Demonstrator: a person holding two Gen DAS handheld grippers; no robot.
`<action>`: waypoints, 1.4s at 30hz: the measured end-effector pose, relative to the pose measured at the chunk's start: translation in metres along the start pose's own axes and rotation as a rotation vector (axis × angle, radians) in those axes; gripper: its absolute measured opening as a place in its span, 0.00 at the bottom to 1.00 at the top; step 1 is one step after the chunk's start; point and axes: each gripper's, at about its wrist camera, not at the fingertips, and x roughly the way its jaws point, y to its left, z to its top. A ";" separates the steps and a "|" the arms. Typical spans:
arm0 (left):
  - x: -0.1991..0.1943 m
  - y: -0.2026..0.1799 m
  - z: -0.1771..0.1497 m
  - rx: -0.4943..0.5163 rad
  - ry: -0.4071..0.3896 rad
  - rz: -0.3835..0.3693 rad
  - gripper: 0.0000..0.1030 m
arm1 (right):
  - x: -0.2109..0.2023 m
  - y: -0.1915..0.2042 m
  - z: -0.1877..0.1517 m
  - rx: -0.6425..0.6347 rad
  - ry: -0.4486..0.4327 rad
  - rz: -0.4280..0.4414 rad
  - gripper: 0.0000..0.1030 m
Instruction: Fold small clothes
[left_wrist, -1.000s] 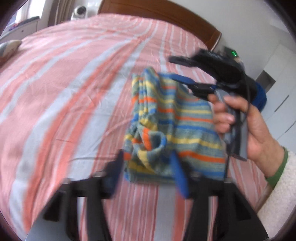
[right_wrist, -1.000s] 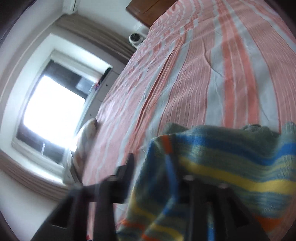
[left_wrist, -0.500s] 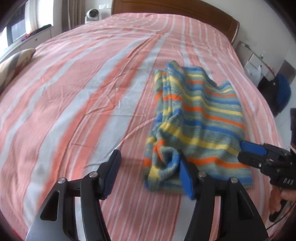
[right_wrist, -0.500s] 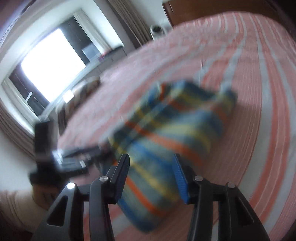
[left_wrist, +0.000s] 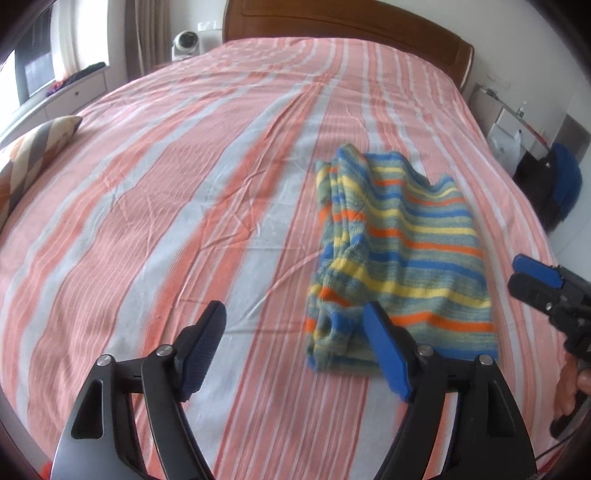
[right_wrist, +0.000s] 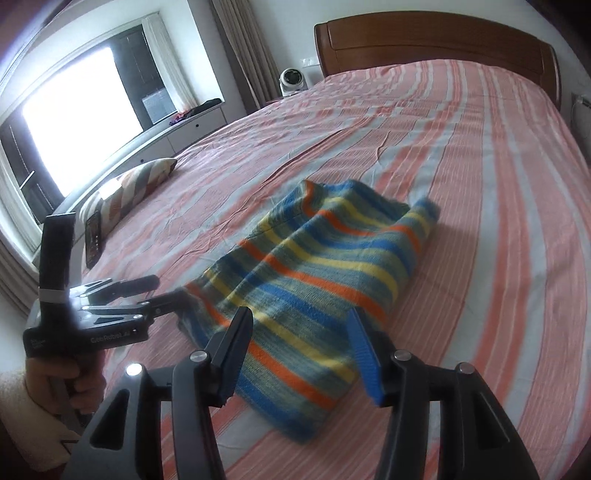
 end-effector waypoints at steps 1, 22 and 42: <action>0.000 0.001 0.001 -0.003 -0.002 -0.011 0.80 | 0.000 0.002 -0.002 -0.015 -0.007 -0.015 0.52; 0.092 -0.026 0.050 0.053 0.107 0.066 0.84 | 0.060 -0.035 0.033 0.106 0.031 -0.107 0.53; 0.000 0.012 0.000 0.097 0.096 -0.076 0.88 | -0.008 -0.001 -0.082 0.139 0.075 -0.053 0.58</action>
